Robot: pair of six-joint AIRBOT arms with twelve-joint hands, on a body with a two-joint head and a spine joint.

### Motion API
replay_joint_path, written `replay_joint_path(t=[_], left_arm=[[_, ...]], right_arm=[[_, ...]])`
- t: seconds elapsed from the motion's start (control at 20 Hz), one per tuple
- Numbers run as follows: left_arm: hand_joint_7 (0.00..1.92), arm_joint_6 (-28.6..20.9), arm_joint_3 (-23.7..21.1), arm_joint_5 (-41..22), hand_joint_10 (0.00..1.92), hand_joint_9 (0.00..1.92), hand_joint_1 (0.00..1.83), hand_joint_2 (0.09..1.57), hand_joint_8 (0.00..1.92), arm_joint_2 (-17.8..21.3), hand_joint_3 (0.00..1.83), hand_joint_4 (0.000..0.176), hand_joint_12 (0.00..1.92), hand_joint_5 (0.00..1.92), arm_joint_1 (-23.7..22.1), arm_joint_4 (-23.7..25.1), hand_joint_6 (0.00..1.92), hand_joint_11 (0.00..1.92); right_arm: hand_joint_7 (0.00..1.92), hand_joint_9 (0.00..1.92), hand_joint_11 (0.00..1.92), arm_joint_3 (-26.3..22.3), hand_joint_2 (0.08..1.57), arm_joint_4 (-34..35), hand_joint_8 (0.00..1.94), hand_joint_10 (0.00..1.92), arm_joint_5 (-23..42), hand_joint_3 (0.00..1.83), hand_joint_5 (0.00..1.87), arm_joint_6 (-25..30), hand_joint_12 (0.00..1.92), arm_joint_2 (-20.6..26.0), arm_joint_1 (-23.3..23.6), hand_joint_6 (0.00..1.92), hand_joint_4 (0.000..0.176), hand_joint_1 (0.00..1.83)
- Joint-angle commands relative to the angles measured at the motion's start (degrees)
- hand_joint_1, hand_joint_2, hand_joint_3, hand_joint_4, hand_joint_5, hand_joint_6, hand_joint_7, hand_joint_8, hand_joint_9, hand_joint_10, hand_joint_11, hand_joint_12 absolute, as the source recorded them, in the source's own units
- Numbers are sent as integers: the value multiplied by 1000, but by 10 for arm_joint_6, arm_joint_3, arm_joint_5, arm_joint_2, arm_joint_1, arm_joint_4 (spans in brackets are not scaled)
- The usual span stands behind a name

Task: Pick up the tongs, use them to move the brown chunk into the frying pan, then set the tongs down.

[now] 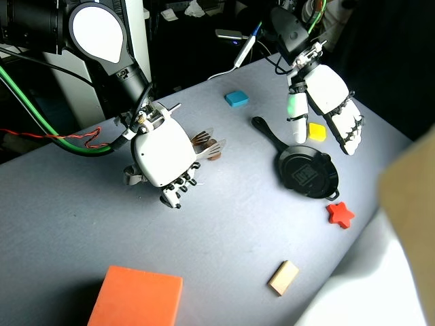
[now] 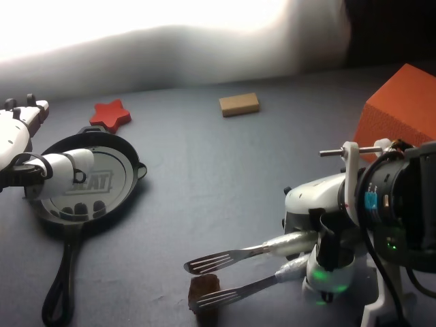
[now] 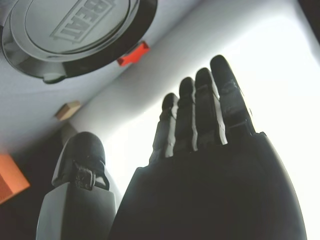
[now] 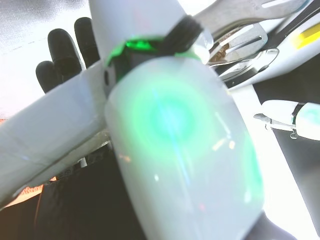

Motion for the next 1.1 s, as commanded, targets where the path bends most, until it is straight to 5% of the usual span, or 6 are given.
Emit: replay_joint_path(t=[0.0, 1.05], left_arm=[[87, -3, 1, -46, 0, 106, 0, 1275, 0, 2, 0, 48, 499, 7, -1, 35, 0, 0], [126, -3, 2, -46, 3, 129, 29, 1280, 3, 2, 1, 44, 558, 30, 1, 35, 0, 0]], right_arm=[[799, 781, 220, 0, 1114, -26, 3, 5, 11, 0, 726, 0, 1252, 2, 10, 3, 0, 1090], [791, 770, 205, 18, 1109, -25, 4, 7, 16, 0, 729, -28, 1260, -10, -3, 7, 0, 1083]])
